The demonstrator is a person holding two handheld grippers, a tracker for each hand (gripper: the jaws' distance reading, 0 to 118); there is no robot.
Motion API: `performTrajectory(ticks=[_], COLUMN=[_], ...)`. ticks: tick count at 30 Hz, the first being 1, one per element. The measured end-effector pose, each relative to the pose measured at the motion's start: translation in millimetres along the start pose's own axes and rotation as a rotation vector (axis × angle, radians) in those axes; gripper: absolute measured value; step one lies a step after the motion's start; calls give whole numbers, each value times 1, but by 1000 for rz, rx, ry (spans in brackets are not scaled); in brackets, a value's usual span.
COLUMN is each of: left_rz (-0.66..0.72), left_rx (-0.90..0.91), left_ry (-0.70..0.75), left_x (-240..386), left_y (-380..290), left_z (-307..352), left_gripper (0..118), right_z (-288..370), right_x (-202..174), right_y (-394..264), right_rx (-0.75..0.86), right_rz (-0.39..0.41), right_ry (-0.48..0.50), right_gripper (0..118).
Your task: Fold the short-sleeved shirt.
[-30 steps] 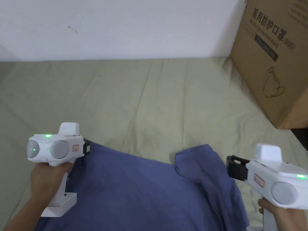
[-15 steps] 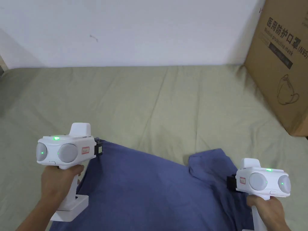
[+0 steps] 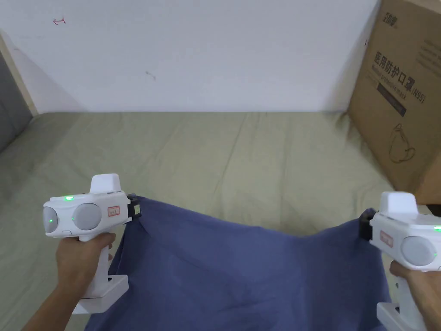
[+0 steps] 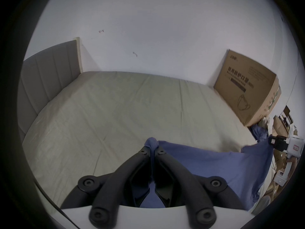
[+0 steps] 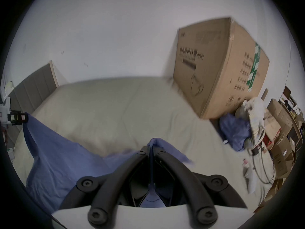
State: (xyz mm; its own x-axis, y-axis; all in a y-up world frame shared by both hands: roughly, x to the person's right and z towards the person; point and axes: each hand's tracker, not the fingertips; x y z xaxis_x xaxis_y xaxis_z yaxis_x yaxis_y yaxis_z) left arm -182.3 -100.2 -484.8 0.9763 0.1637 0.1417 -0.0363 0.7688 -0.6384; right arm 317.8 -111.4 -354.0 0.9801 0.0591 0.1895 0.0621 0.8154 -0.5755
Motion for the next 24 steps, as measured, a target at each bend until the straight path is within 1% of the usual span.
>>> performTrajectory(ticks=[5, 7, 8, 9, 12, 13, 16, 17, 20, 21, 24], left_rz=[8, 16, 17, 7, 1, 5, 4, 0, -18, -19, -18], left_rx=[116, 157, 185, 210, 284, 307, 367, 386, 433, 446, 487], left_ry=[15, 17, 22, 30, 58, 61, 78, 89, 106, 109, 112], left_x=[-6, -9, -9, -9, -11, -12, -13, -13, -10, -10, -8], left_y=[29, 47, 58, 69, 105, 117, 153, 165, 198, 207, 235], left_z=[58, 79, 91, 101, 131, 140, 161, 167, 179, 182, 189], left_gripper=[1, 1, 1, 1, 1, 1, 1, 1, 1, 1, 1], right_z=[54, 77, 86, 95, 110, 114, 124, 129, 142, 147, 149], right_x=[5, -5, -8, -13, -18, -17, -21, -22, -28, -29, -30], right_y=[51, 74, 87, 99, 141, 151, 193, 209, 245, 258, 291], right_rx=[172, 213, 277, 303, 394, 331, 416, 513, 546, 632, 666], right_rz=[-12, -21, -30, -55, -59, -95, -99, -67, -88, -86, -76], right_ry=[25, 37, 45, 129, 141, 98, 96, 88, 99, 122, 114], right_gripper=[0, 0, 1, 0, 0, 0, 1, 1, 0, 1, 0])
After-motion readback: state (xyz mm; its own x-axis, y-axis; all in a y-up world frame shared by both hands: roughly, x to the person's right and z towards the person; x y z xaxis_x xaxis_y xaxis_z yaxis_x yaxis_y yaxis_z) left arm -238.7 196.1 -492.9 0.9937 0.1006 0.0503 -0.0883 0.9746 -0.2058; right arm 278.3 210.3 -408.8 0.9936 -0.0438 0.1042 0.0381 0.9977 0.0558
